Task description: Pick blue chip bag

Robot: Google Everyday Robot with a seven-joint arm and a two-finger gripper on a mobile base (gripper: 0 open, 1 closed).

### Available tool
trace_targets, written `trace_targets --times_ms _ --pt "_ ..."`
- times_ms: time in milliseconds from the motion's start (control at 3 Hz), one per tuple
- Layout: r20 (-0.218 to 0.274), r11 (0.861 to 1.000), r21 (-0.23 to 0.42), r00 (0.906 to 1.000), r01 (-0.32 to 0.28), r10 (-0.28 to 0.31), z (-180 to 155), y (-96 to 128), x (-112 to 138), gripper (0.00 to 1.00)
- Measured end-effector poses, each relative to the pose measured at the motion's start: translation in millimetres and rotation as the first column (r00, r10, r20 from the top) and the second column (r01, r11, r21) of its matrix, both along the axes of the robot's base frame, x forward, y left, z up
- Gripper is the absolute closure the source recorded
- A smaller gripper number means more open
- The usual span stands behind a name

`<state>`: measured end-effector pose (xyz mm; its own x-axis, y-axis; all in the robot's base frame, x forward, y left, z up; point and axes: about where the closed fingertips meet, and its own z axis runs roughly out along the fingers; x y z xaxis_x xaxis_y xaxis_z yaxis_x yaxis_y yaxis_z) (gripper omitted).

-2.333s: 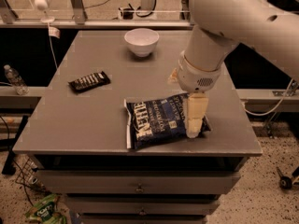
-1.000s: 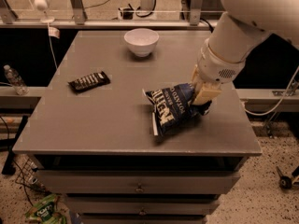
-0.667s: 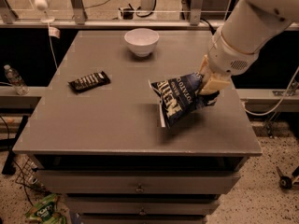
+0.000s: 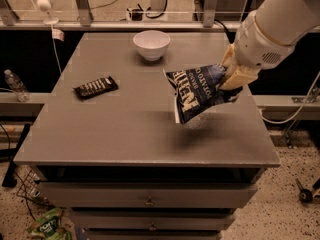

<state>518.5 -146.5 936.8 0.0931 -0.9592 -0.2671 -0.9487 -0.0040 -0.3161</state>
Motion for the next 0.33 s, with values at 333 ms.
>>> trace_targets --times_ms 333 --pt "0.029 1.000 0.027 0.9996 0.004 -0.005 11.0 -2.7 -2.1 1.00"
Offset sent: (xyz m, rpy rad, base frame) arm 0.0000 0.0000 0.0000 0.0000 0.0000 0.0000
